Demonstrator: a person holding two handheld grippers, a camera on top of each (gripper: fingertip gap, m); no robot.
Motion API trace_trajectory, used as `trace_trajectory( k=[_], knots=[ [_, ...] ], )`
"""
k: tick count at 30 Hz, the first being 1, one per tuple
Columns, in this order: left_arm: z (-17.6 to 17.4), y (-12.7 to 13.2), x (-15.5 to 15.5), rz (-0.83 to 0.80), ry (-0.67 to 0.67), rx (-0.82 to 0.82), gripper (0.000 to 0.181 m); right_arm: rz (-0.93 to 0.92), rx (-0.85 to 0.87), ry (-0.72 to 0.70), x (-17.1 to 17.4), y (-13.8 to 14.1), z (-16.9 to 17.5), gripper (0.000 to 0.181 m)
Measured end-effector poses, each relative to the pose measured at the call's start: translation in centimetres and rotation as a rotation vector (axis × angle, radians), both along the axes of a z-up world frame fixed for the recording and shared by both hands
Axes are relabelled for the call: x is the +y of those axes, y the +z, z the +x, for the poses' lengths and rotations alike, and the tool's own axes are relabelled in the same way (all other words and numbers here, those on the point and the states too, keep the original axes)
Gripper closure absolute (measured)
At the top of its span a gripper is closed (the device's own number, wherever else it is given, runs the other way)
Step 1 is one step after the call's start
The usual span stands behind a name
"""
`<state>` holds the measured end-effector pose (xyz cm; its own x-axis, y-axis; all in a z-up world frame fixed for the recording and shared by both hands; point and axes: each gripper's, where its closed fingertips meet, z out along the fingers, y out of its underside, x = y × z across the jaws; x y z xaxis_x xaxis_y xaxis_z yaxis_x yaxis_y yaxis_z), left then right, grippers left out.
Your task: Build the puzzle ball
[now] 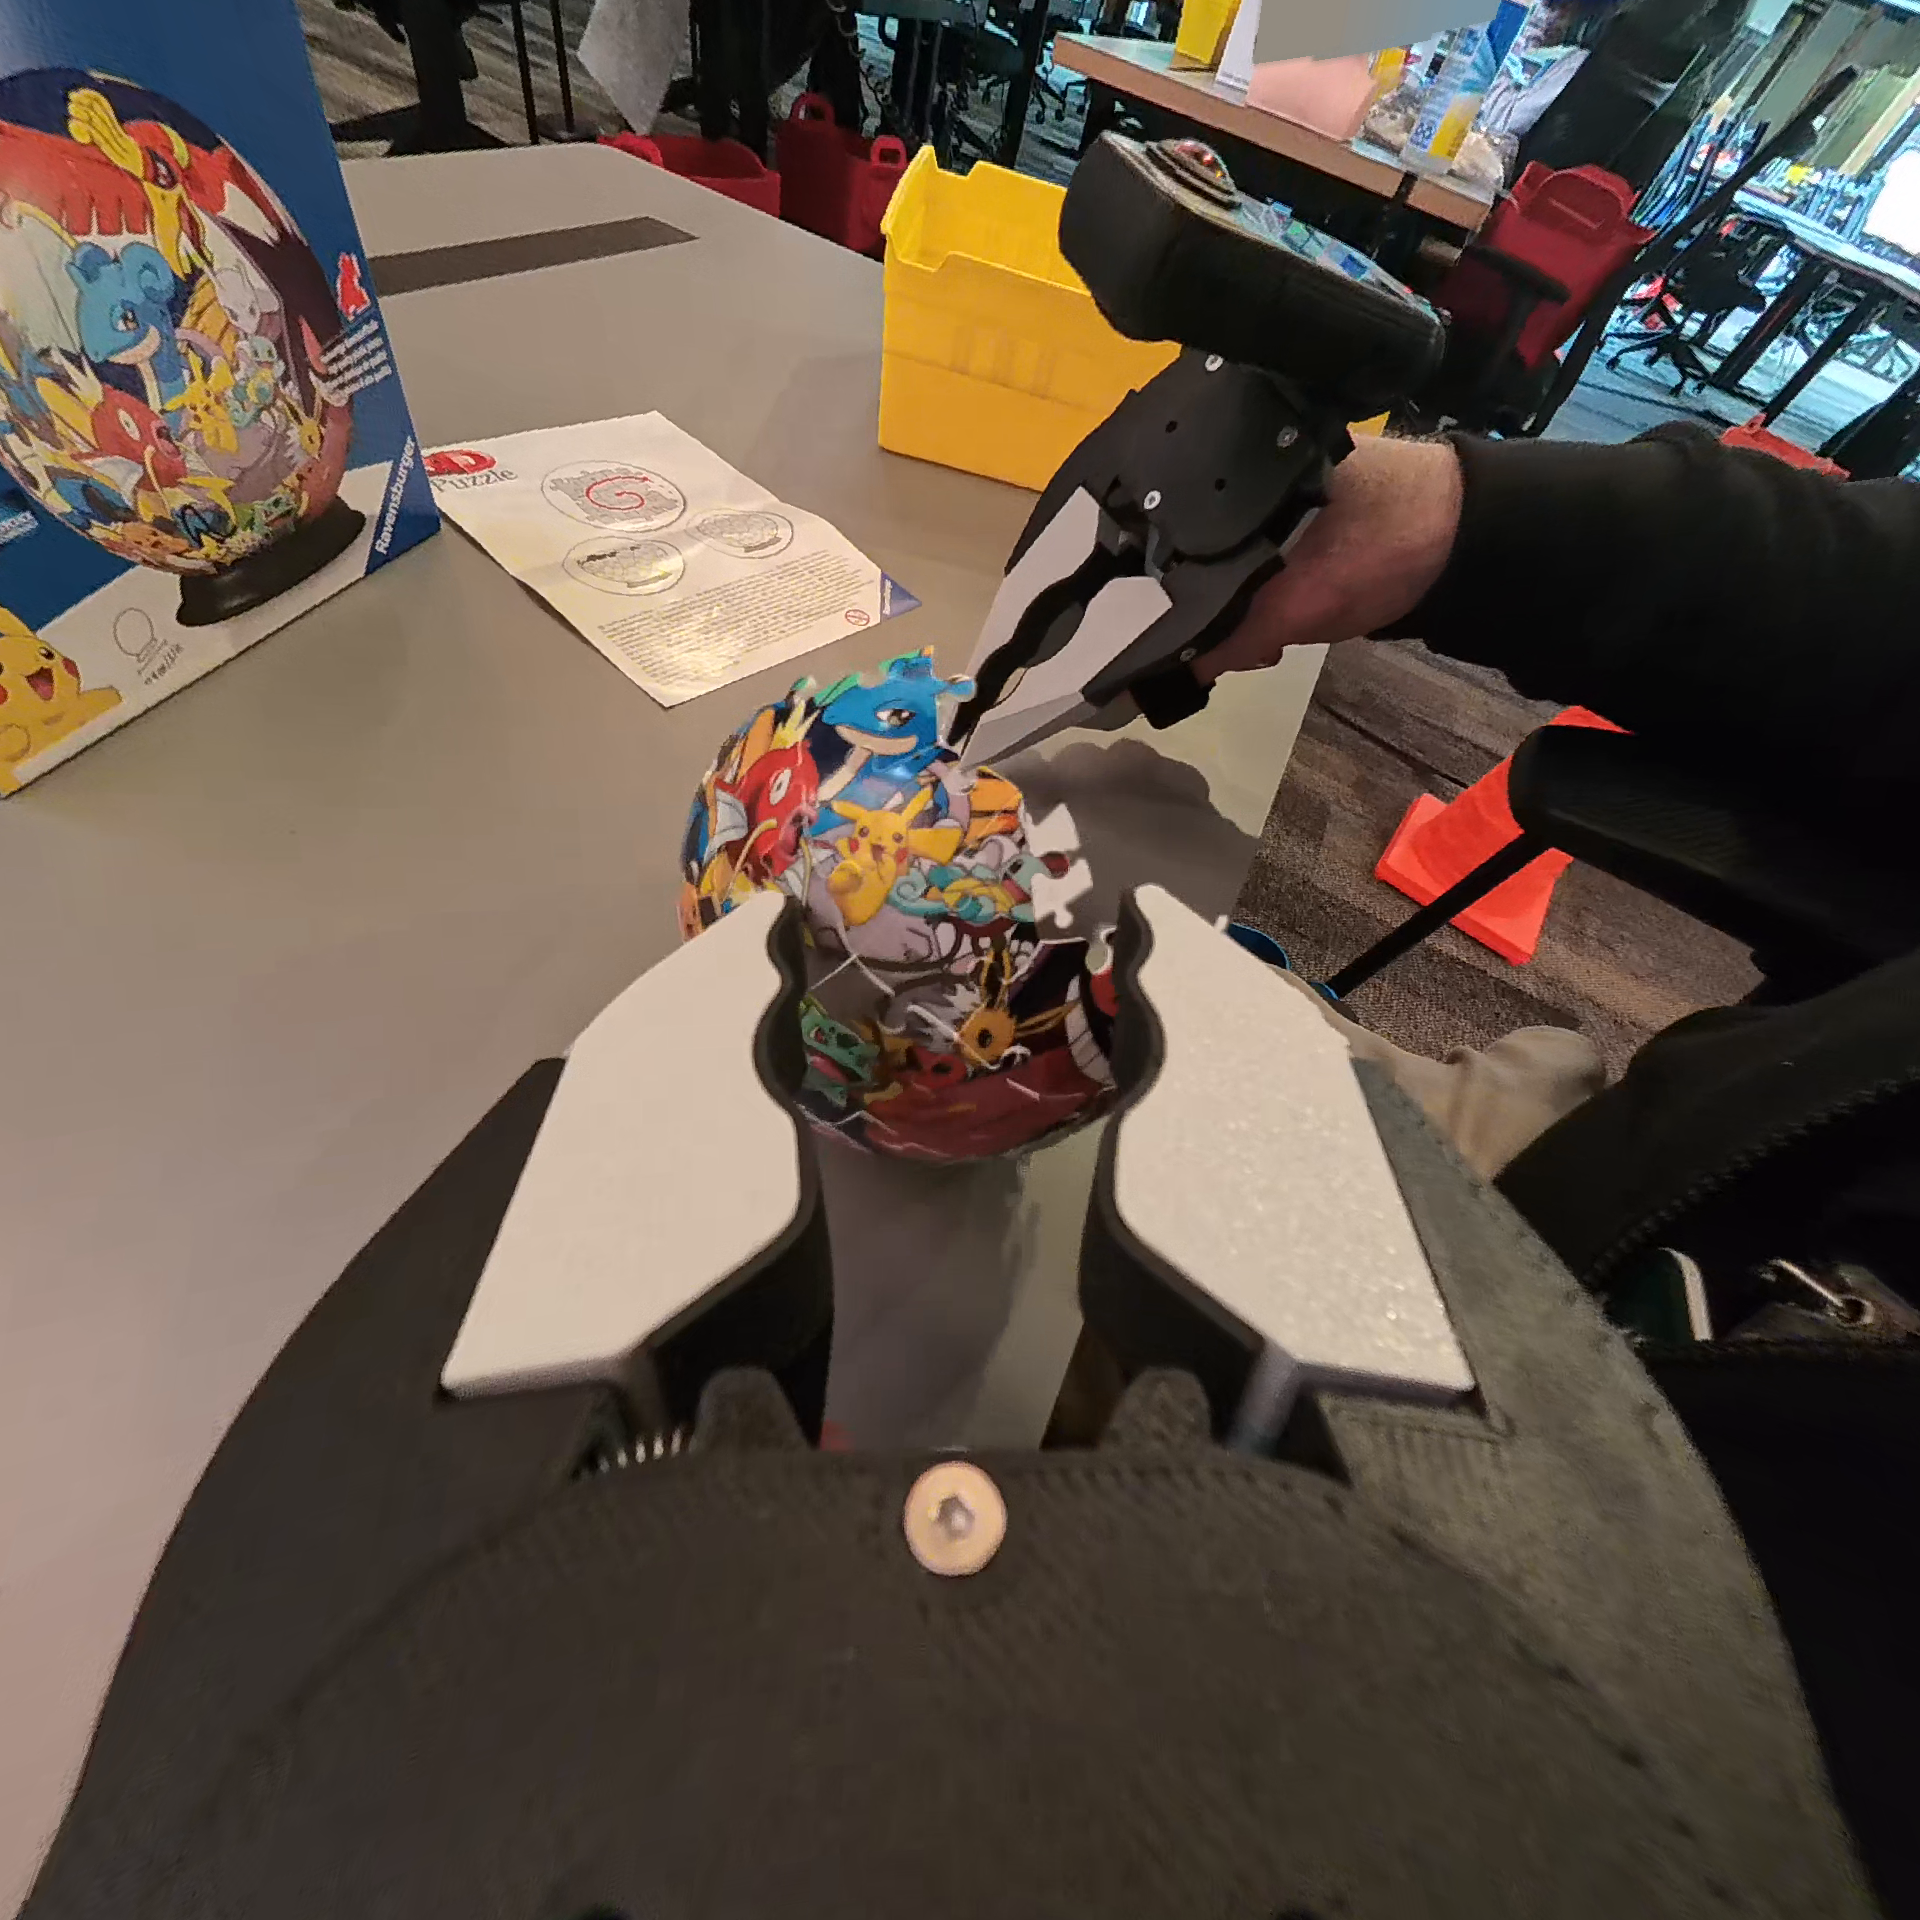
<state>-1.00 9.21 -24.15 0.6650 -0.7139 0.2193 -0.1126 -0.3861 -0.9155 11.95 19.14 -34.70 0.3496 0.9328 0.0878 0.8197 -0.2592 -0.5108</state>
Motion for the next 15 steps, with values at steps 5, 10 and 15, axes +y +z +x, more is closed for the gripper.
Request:
trace_trajectory(
  k=[5, 10, 15],
  knots=[
    [0.3, 0.1, -0.3, 0.008, -0.003, 0.004, 0.125, -0.018, -0.013, 0.008, -0.6, 0.0, 0.4, 0.175],
    [0.4, 0.3, -0.5, 0.02, 0.002, 0.012, 0.125, -0.04, -0.021, 0.007, -1.8, -0.1, 1.2, 0.176],
    [0.7, 0.4, -0.7, 0.026, -0.002, 0.019, 0.125, -0.083, -0.003, 0.005, -2.8, 0.6, 1.9, 0.171]
  ],
)
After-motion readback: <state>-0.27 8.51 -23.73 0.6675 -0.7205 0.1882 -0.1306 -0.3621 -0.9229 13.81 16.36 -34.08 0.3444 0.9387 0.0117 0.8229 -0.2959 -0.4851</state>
